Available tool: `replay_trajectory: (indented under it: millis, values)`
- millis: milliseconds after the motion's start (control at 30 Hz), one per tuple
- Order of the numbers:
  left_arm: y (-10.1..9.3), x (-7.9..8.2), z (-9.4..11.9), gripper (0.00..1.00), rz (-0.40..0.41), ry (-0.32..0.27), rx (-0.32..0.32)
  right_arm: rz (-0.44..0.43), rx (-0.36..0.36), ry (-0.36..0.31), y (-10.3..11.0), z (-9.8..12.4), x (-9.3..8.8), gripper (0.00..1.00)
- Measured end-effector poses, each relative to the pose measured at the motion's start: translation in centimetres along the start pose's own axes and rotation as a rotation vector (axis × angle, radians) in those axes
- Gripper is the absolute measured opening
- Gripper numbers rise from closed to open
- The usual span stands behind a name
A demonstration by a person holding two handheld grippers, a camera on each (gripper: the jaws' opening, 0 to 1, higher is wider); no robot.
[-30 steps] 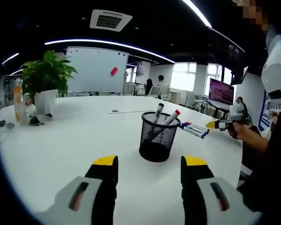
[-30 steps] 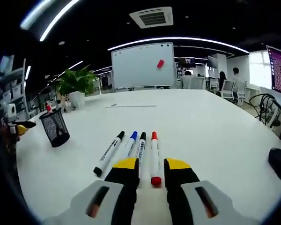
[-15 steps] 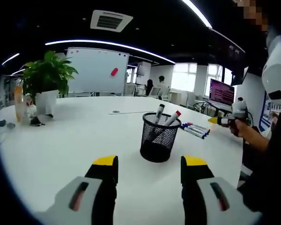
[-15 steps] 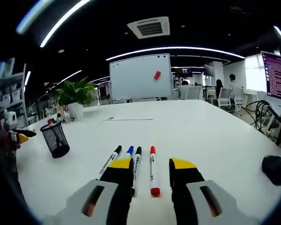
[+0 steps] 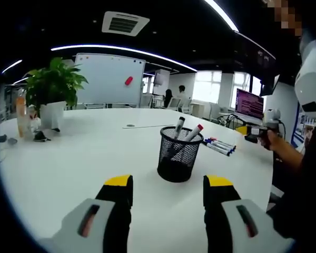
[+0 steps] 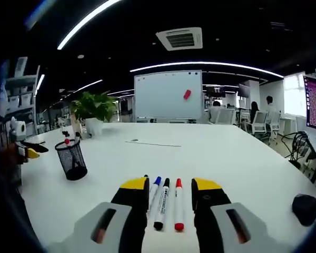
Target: Pick up the whiteboard markers from the pen holder and place them facing the whiteboard neatly
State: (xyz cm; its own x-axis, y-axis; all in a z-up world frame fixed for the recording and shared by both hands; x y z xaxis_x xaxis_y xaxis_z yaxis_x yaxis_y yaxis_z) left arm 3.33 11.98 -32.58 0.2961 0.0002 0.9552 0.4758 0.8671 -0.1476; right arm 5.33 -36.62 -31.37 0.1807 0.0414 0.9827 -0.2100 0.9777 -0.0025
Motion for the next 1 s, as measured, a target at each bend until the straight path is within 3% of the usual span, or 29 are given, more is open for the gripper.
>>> replay_trajectory:
  millis: [233,533,733,833,1000]
  values:
    - [0.1,-0.1,0.0,0.55,0.005,-0.001,0.001,0.065,0.036,-0.032,1.5,0.4,2.5,0.34]
    - [0.2,-0.1,0.1,0.55,0.007,-0.003,0.001,0.106,0.092,-0.089,3.1,0.5,4.4,0.34]
    - [0.2,-0.1,0.1,0.55,0.009,-0.004,0.002,0.123,0.144,-0.068,4.0,0.3,4.5,0.36]
    - [0.1,-0.2,0.1,0.55,0.011,-0.004,0.0,0.071,0.226,-0.083,4.9,0.1,4.6,0.38]
    - [0.2,-0.2,0.2,0.55,0.011,-0.005,-0.002,0.08,0.251,-0.085,5.4,-0.1,4.8,0.39]
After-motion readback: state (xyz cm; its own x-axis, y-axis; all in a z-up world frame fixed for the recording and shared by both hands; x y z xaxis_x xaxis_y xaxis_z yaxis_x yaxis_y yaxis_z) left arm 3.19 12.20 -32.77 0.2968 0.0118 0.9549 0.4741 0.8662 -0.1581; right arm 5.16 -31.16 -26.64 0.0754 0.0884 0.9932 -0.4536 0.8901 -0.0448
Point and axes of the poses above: the point that each gripper's makers call its tool centre point, and the gripper's own axes: z roughly backward along the fingers, y roughly to its left, x roughly out of its top, the point moved 9 cm from there along z, roughly backward along the fingers, and after that the axes turned 1 degree about -y, right-handed, at the moved point
